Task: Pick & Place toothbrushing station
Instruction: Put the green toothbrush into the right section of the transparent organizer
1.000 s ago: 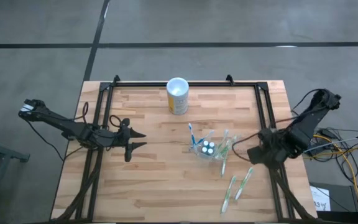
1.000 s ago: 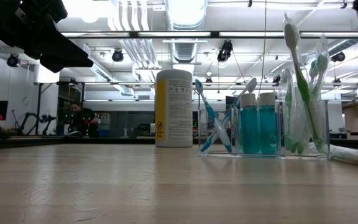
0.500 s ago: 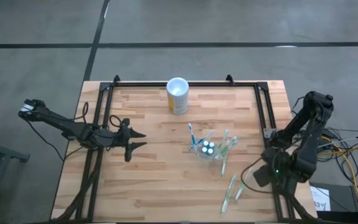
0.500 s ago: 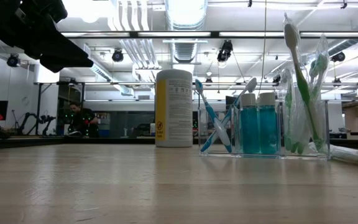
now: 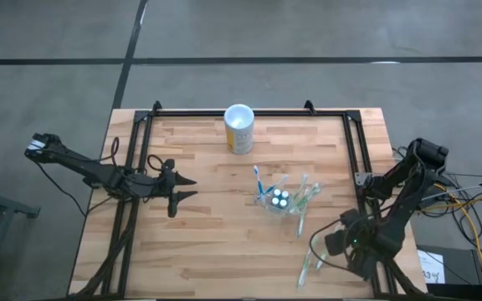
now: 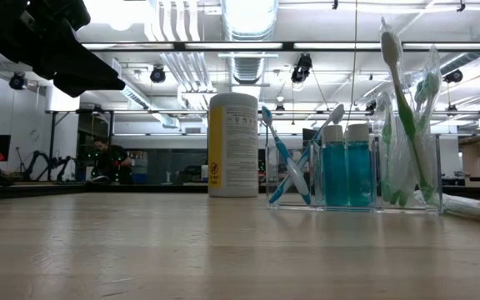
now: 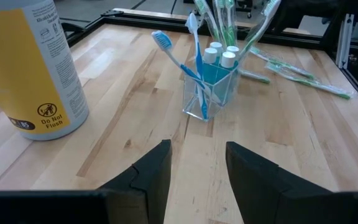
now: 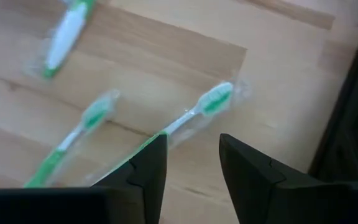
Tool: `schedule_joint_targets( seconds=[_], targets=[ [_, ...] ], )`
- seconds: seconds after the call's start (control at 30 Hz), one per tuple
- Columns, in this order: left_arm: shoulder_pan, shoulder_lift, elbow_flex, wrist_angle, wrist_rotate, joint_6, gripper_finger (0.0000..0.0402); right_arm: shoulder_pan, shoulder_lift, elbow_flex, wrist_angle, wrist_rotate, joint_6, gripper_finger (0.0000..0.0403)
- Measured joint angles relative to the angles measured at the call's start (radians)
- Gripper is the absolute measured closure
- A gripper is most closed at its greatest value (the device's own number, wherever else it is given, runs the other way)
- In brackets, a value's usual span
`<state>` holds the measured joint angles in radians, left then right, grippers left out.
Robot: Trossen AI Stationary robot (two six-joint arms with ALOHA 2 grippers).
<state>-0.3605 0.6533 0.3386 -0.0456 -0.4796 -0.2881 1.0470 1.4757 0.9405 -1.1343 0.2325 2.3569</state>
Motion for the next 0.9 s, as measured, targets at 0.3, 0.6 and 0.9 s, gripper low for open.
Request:
schedule_joint_targets(
  seconds=[0.3, 0.6, 0.9],
  targets=[
    [0.0, 0.0, 0.0, 0.0, 0.0, 0.0, 0.0244, -0.017, 0.087, -0.006, -0.012, -0.04, 0.0, 0.0275],
    [0.0, 0.0, 0.0, 0.0, 0.0, 0.0, 0.0244, 0.006, 0.153, 0.008, -0.016, 0.05, -0.12, 0.0265],
    [0.0, 0.0, 0.0, 0.0, 0.0, 0.0, 0.0244, 0.058, -0.014, 0.065, -0.151, 0.134, -0.556, 0.0249]
  ],
)
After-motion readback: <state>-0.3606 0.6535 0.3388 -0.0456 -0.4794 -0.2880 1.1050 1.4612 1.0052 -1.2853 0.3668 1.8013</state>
